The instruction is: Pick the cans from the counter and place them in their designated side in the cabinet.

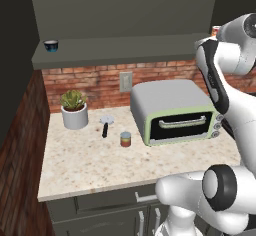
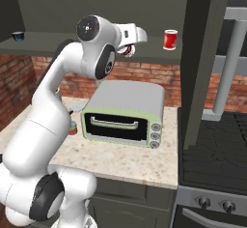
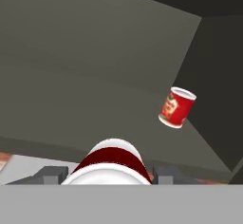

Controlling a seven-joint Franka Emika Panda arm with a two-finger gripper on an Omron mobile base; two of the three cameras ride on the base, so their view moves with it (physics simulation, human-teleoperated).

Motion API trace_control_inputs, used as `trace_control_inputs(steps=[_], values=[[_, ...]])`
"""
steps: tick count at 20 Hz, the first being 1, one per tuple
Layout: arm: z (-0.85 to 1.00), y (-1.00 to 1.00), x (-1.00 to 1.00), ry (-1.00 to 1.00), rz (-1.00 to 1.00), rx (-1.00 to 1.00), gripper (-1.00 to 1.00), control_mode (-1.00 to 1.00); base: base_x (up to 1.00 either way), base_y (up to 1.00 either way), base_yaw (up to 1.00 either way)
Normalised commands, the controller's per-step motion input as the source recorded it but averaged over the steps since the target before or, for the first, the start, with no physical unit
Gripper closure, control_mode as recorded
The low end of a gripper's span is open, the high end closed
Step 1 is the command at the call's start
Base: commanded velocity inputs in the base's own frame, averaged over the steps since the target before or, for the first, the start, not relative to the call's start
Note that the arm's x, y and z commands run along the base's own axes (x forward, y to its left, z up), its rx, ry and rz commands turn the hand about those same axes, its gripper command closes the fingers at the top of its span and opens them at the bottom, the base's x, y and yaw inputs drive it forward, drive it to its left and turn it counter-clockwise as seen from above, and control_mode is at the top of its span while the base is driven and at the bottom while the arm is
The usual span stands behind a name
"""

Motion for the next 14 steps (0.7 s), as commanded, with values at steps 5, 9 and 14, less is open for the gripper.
trace_control_inputs(steps=[5,9,14], values=[[0.00,-0.12,0.26,0.00,0.00,-0.01,1.00,-1.00,0.00,0.00,0.00],[0.00,-0.16,0.21,0.02,0.00,0.00,1.00,-1.00,0.00,0.00,0.00],[0.00,-0.17,0.21,0.04,0.00,0.00,1.00,-1.00,0.00,0.00,0.00]])
